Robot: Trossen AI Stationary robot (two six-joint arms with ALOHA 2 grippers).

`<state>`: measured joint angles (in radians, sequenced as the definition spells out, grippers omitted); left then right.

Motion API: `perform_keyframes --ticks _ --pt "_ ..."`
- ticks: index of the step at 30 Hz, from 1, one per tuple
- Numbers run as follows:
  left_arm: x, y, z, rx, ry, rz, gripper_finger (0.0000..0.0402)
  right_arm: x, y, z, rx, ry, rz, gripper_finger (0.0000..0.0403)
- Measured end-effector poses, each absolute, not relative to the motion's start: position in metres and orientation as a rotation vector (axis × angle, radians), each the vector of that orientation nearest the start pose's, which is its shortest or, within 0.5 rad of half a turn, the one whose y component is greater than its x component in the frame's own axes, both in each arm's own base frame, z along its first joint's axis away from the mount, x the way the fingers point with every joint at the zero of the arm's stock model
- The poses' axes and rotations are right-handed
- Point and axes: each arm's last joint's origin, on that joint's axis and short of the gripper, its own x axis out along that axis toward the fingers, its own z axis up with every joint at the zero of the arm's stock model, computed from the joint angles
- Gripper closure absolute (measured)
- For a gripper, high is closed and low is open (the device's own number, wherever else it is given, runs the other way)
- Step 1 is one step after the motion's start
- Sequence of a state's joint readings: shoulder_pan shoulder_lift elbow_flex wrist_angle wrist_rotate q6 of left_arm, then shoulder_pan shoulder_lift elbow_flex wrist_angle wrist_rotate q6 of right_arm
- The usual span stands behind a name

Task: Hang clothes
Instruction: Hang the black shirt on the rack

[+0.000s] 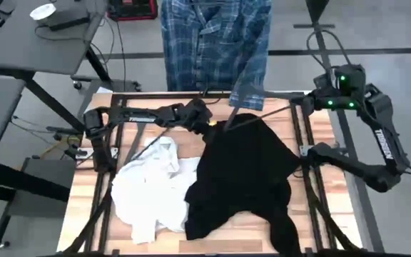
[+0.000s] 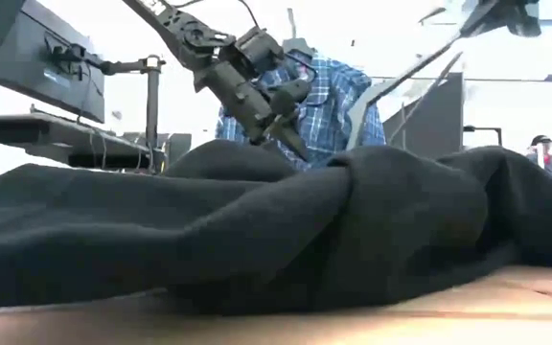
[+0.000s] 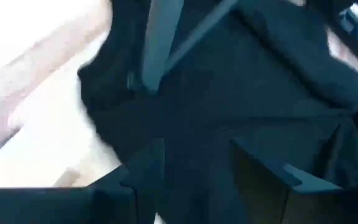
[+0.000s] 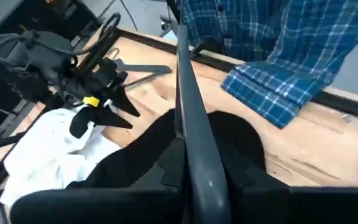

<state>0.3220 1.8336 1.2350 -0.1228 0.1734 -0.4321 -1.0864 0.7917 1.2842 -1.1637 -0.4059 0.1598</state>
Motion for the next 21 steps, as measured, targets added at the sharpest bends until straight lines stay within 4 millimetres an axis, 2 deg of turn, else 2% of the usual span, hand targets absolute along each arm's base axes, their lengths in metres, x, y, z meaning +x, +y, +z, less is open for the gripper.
perform_keyframes --ticks 8,13,15,21 --pt "0.379 0.12 0.207 -0.537 0.676 0.274 0.024 0.056 -0.083 0.407 0.577 0.387 -0.708 0.0374" --pt "0.386 0.129 0.234 -0.324 0.67 0.299 0.024 0.057 -0.085 0.404 0.59 0.424 -0.701 0.0374" --pt "0.39 0.135 0.237 -0.232 0.704 0.314 0.024 0.057 -0.085 0.404 0.592 0.425 -0.7 0.0374" --pt "0.406 0.161 0.222 -0.004 0.869 0.243 0.024 0.057 -0.085 0.403 0.597 0.429 -0.698 0.0374"
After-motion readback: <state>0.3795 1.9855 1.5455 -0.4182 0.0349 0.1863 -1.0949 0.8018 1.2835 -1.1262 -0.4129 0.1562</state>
